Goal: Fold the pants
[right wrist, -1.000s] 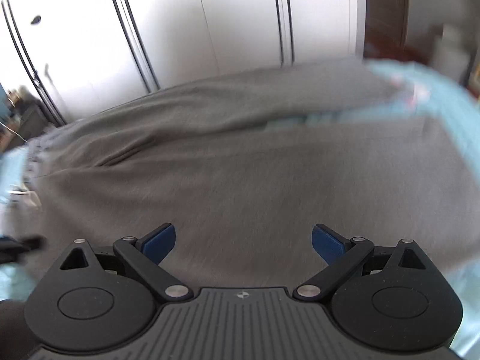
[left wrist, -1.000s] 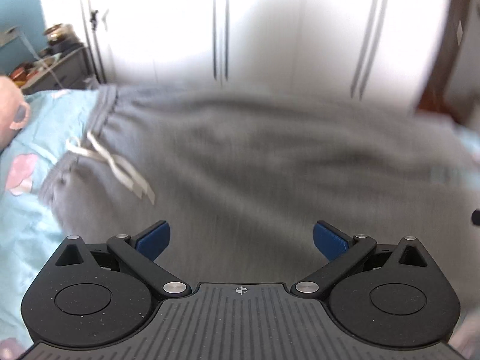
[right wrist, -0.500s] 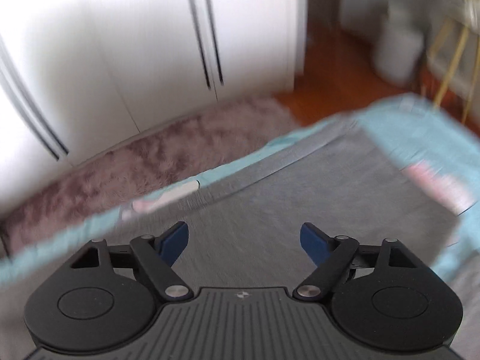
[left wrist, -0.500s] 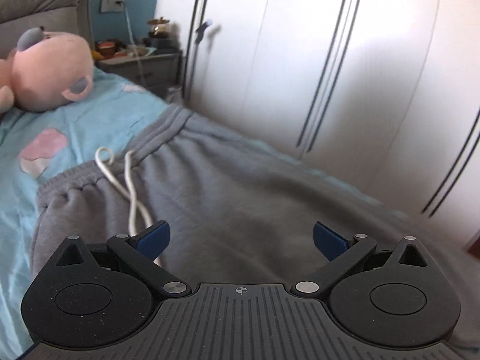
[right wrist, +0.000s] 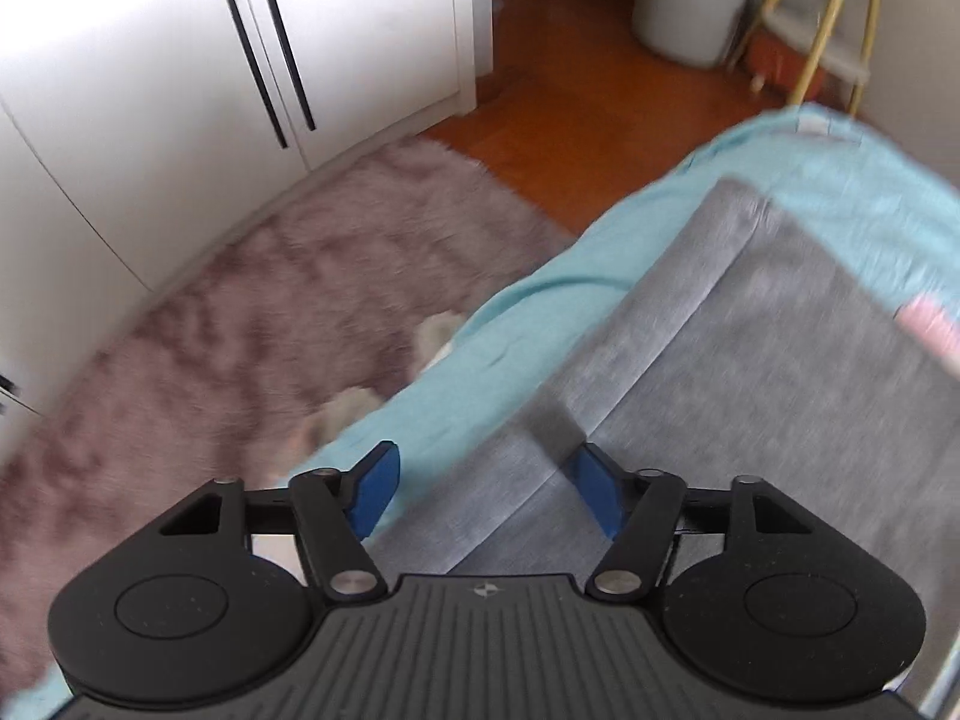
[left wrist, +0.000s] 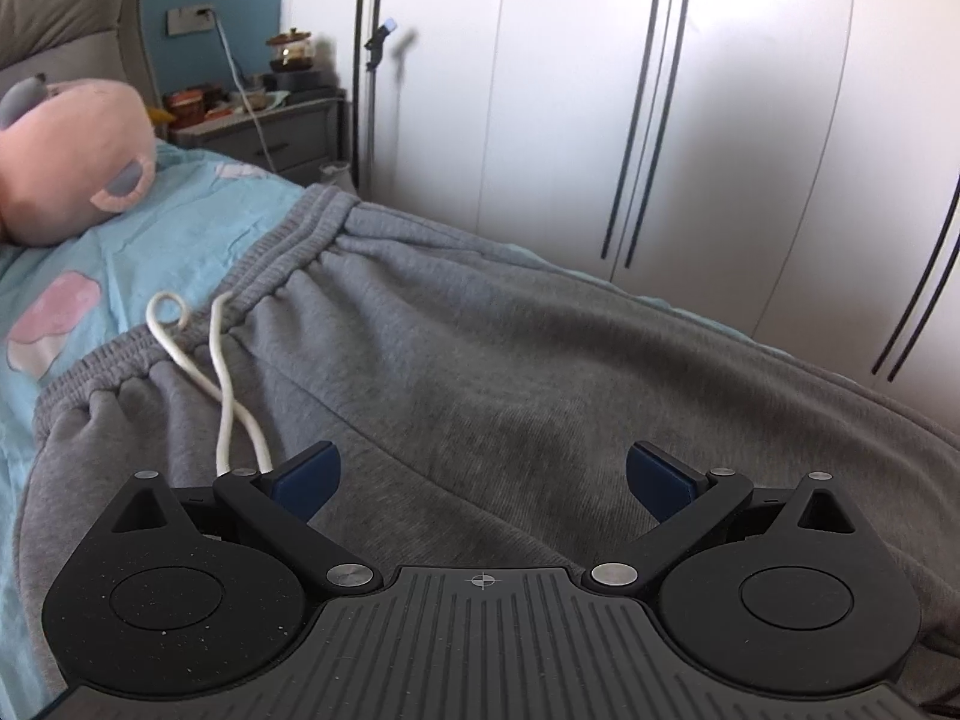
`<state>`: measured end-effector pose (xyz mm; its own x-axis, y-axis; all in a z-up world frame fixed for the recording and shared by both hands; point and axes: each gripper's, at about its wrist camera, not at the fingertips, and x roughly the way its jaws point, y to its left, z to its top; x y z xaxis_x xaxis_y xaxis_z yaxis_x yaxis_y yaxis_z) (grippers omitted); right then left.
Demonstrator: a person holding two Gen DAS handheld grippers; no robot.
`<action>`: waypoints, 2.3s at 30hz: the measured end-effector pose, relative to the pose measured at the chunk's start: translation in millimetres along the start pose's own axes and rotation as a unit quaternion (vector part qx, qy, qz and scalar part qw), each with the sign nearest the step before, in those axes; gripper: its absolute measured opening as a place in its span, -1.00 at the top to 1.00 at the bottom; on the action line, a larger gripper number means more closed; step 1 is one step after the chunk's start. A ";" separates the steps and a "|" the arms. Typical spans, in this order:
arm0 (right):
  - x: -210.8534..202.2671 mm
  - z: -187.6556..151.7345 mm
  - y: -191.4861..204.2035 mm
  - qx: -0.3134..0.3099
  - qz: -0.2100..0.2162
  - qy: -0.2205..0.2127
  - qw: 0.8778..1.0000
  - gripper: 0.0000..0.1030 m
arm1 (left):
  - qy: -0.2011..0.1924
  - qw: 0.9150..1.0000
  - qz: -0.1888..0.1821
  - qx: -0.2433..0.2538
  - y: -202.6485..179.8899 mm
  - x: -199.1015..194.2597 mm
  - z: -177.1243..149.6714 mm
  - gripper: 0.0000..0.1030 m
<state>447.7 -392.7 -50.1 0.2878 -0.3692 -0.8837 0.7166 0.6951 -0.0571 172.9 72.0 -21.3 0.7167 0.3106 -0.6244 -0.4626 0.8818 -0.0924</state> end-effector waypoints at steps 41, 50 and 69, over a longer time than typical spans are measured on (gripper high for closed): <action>-66.0 -222.3 -244.8 0.182 0.300 -0.154 0.923 0.97 | 0.208 0.971 -0.099 -0.069 -4.5 196.6 146.8 -0.29; -71.3 -219.2 -240.5 0.164 0.291 -0.155 0.930 0.97 | 0.230 0.963 -0.089 -0.110 16.8 204.8 142.3 0.76; -213.5 -289.3 -419.8 0.237 0.389 -0.192 0.869 0.96 | 0.137 0.944 -0.269 -0.133 199.6 -76.8 56.5 0.79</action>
<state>-98.4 -427.3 28.1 0.9284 -0.1425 -0.3433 0.3647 0.5271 0.7675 55.0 244.3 52.0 0.7406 -0.2930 -0.6046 -0.2101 0.7538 -0.6227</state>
